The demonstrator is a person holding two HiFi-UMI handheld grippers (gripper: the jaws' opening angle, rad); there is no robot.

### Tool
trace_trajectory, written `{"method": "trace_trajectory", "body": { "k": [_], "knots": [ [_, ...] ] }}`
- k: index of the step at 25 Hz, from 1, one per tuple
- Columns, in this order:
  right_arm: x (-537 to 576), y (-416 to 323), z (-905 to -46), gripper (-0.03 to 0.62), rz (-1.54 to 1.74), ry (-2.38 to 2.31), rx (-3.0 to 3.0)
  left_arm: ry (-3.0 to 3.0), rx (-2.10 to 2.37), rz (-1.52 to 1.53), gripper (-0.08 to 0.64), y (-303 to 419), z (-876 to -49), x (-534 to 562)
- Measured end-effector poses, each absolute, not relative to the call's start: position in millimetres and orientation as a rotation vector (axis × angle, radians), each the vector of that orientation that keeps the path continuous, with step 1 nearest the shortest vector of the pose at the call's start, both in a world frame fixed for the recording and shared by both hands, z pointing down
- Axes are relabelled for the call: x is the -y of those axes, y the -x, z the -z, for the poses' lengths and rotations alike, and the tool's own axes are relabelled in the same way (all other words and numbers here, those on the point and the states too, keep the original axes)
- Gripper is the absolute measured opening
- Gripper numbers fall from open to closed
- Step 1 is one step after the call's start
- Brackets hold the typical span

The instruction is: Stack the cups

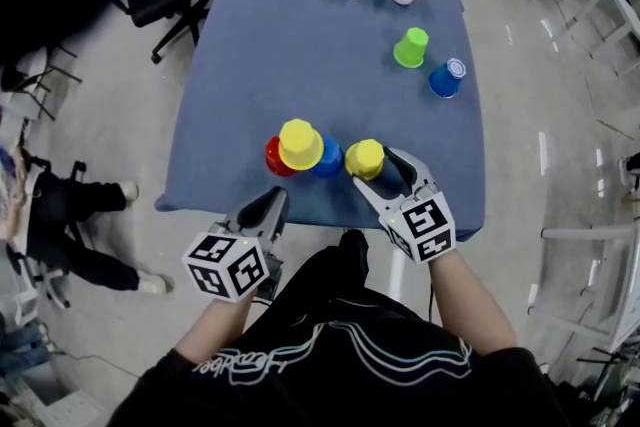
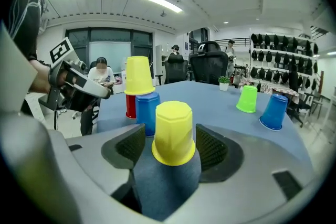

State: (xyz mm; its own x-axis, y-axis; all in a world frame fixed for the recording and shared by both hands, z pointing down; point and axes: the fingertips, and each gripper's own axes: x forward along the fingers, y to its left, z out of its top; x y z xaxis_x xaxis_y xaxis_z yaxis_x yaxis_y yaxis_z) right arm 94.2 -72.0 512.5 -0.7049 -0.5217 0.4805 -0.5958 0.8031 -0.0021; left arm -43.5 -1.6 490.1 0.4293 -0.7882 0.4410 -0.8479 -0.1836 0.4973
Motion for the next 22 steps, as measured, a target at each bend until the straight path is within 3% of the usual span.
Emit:
{"method": "trace_trajectory", "body": {
  "k": [13,22],
  "knots": [
    [104.5,-129.2,-413.9,0.302,-0.266,-1.006,2.645,-2.123,1.371,-0.084,0.048,38.3,-420.1,12.9],
    [170.9,-135.4,-409.0,0.302,-0.123,-1.197,2.496,-2.203,1.447,-0.094,0.048,59.4,-377.4,32.0]
  ]
}}
